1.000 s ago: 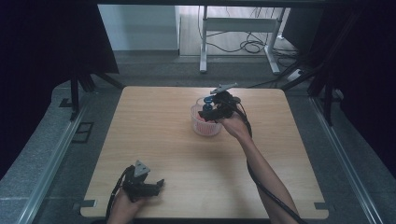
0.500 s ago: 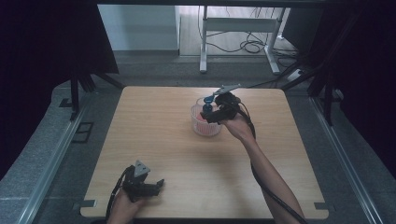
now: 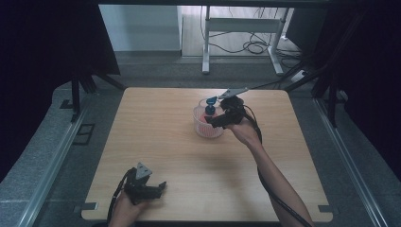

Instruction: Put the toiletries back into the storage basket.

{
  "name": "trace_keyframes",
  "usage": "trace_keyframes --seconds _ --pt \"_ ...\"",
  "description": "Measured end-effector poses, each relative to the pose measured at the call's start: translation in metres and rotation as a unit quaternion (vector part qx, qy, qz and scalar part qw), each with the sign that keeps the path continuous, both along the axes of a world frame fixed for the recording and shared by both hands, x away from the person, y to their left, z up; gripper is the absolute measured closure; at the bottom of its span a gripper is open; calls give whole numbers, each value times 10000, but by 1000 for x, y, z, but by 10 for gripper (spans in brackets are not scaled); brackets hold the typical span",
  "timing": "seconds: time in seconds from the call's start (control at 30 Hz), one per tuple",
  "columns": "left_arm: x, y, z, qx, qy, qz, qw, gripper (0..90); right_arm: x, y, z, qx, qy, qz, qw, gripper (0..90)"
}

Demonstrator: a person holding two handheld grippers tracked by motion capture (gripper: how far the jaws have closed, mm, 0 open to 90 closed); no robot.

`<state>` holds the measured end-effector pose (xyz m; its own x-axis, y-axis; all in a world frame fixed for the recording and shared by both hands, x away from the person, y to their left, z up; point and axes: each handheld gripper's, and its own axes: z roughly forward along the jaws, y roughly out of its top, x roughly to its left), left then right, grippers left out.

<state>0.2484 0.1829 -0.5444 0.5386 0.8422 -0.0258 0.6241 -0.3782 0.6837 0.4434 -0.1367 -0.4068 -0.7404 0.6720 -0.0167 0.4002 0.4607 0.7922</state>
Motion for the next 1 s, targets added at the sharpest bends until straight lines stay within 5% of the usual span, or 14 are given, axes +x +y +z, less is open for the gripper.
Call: trace_keyframes --seconds 1.0 --pt "0 0 0 -7 0 4 10000 104 -30 -21 -5 32 4 121 9999 56"
